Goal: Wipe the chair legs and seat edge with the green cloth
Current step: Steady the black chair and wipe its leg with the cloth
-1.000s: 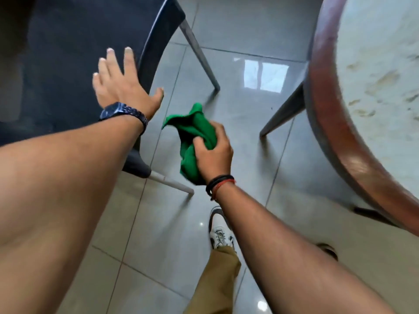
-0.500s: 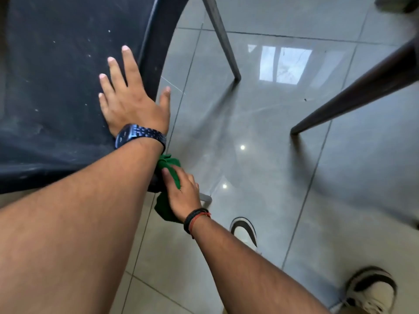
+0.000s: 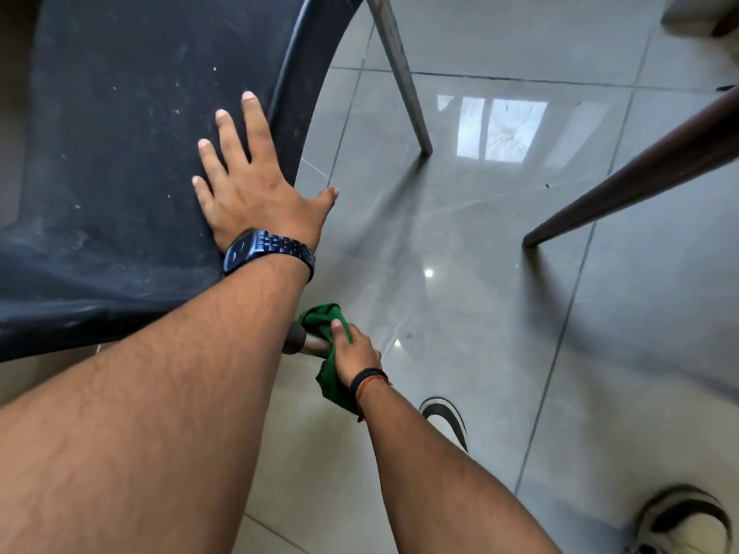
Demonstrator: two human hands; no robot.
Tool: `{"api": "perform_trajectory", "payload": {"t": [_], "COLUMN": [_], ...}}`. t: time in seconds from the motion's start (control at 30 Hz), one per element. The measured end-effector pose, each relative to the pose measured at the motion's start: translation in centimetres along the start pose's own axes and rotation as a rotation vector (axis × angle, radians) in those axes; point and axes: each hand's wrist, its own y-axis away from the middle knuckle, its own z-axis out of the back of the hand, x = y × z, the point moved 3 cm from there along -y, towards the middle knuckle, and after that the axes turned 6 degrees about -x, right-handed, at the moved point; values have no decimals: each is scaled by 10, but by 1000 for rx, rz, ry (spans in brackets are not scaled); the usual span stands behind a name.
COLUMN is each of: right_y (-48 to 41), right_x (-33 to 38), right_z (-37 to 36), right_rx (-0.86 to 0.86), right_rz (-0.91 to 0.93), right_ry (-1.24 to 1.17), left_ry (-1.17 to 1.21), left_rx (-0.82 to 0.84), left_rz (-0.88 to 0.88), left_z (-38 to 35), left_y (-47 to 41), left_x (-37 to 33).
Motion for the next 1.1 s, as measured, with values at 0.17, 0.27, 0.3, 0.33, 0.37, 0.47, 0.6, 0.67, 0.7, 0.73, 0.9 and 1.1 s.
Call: {"api": "perform_trajectory", "payload": {"t": [0.17,0.27,0.3,0.33,0.37,0.47,0.6,0.67,0.7,0.73,0.9,1.1], "right_y": [22,32,25,17,10,15,47,37,27,16,8,40], "right_x": [16,3,-1,-4,-3,12,10,2,0,-3,16,11], "right_z": [-19,-19,-16,-14,-12,-14,-24,-20,-14,-9,-14,-25], "right_rx": [-82,-59,-48,-37,-24,-49,-82,-62,-57,-45,-86,-118], "right_rz": [186,203,155,92,38,131,315,227,147,48,72,283], "right_ry": [-366,-393,-371,-338,-302,-343,-516,-457,-406,-346,-207,-381], "left_ry": [5,2,3,6,9,1,4,6,8,11,6,7], "left_rx": [-2,-5,-8,-7,-4,-8,-16,-13,-13,-12,-36,-49], "left_rz": [-7,-10,-15,-21,-23,-19,-22,-23,-28,-29,-30,-35], "left_z": [0,1,1,1,2,2,2,2,2,2,2,1], "left_y": [0,0,0,0,0,0,-1,-1,-1,-1,1,0], "left_x": [-1,1,2,2,1,2,1,2,2,2,2,6]}}
